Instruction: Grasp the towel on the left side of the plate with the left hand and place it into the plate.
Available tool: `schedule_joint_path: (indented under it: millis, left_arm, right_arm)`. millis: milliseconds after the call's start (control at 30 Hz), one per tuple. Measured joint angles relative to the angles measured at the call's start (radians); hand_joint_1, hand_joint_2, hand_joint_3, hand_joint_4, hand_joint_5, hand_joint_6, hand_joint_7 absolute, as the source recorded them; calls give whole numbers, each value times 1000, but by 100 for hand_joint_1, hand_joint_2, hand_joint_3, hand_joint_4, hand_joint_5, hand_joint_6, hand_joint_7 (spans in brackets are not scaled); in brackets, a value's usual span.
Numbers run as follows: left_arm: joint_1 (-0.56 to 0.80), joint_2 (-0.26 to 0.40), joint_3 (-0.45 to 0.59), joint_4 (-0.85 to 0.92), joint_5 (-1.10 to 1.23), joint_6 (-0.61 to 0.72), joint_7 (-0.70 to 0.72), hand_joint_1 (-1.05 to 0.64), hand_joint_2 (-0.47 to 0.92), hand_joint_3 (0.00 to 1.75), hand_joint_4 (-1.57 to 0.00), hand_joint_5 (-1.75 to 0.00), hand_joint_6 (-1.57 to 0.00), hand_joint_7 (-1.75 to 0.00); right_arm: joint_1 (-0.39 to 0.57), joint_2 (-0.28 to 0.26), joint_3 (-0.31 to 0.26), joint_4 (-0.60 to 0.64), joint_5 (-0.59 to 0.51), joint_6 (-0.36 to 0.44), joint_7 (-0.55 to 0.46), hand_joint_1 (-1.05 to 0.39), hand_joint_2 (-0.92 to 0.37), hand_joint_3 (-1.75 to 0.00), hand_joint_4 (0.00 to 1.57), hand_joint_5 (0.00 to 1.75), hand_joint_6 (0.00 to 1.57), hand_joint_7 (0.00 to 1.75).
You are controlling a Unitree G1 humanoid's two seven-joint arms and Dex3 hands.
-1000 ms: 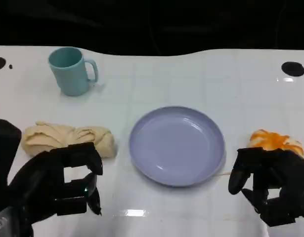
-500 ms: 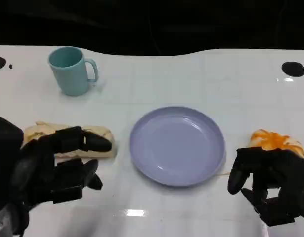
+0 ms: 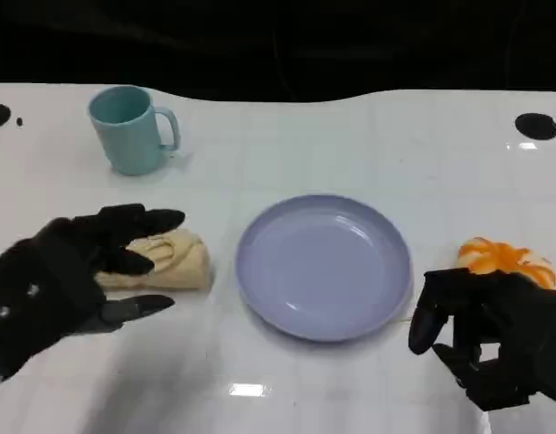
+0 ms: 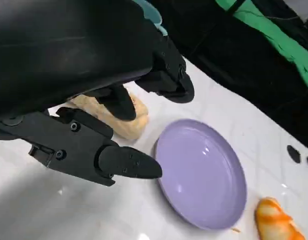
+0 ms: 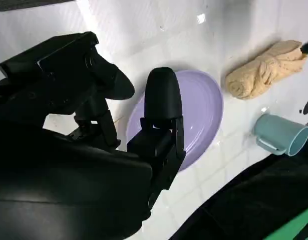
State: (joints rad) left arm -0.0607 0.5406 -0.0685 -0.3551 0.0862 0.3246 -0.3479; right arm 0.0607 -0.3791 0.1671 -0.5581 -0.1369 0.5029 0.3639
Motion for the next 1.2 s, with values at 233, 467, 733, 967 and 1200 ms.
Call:
schedule_joint_path:
  millis: [233, 467, 733, 967, 1200]
  left_arm:
    - [-100, 86, -132, 97, 336, -98, 4, -54, 90, 0, -16, -35, -21, 0]
    - [-211, 81, -224, 235, 511, -143, 4, -57, 89, 0, -21, -33, -22, 0]
    - [-333, 49, -311, 470, 652, -210, 20, -59, 90, 0, -31, -24, -24, 0]
    - [-442, -7, -383, 717, 729, -277, 86, -57, 89, 0, -40, -14, -29, -2]
    - [-556, -85, -445, 974, 761, -316, 142, -57, 91, 1, -45, -12, -36, -3]
  right_arm:
    - [5, 1, -2, -3, -1, -10, -4, 1, -54, -112, 74, 175, 72, 143]
    - [12, 1, -4, -15, -1, -7, -4, 2, -54, -113, 75, 175, 72, 144]
    - [16, 1, -4, -24, -1, 1, -5, 1, -53, -113, 76, 175, 71, 144]
    - [20, 2, -6, -34, 1, 14, -4, 1, -53, -113, 75, 175, 71, 144]
    - [29, 1, -7, -52, 0, 20, -4, 1, -53, -113, 76, 175, 71, 144]
